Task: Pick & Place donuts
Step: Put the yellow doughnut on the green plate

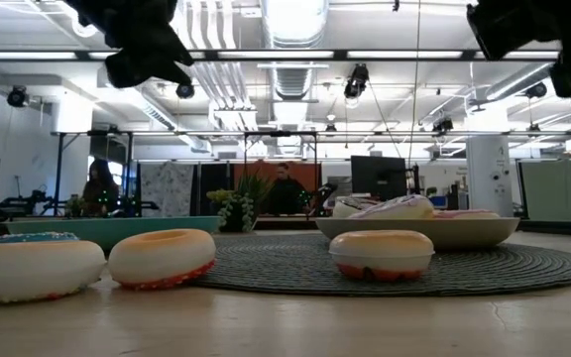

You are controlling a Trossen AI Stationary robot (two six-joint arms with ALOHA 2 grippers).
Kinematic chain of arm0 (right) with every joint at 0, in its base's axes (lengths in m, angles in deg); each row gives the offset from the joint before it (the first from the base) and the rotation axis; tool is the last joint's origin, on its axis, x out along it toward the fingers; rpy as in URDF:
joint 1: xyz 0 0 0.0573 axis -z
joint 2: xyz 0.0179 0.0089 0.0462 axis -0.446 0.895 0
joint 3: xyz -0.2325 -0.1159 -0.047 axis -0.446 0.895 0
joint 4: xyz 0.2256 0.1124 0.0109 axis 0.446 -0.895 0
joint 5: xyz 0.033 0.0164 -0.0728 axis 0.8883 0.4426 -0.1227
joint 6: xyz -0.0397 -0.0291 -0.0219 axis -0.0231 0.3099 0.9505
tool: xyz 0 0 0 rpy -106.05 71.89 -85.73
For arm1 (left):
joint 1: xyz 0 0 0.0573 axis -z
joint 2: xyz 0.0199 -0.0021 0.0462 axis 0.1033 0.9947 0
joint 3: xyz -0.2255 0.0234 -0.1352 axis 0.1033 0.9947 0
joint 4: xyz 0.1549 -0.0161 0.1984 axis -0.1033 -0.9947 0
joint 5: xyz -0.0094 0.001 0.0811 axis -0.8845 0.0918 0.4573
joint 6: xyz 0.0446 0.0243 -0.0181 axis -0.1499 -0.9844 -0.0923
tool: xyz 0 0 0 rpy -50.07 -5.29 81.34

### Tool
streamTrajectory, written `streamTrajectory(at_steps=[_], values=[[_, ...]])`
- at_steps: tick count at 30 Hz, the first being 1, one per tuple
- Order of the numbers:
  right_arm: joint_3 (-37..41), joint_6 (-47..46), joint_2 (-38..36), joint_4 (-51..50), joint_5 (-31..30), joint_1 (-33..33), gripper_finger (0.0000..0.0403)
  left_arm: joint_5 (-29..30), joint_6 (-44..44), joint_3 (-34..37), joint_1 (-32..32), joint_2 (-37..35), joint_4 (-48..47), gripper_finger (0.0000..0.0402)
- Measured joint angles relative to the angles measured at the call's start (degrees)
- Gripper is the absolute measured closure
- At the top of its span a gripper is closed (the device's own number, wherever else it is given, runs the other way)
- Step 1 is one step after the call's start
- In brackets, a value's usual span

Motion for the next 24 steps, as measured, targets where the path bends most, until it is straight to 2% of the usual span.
streamTrajectory(at_steps=[6, 16, 24], values=[[-3.66, 1.64, 10.49, 2.42, 4.82, -4.47, 0.0177, -0.04, 2.41, 1.45, 0.24, -2.24, -0.26, 0.0273], [-11.34, 8.52, 25.18, 2.32, 5.3, -7.07, 0.018, -0.03, 5.34, 2.74, 0.72, -2.27, 1.1, 0.0273], [-10.73, 8.66, 27.67, 2.52, 4.28, -7.33, 0.022, -0.07, 5.76, 2.69, 1.25, -2.25, 2.14, 0.0273]])
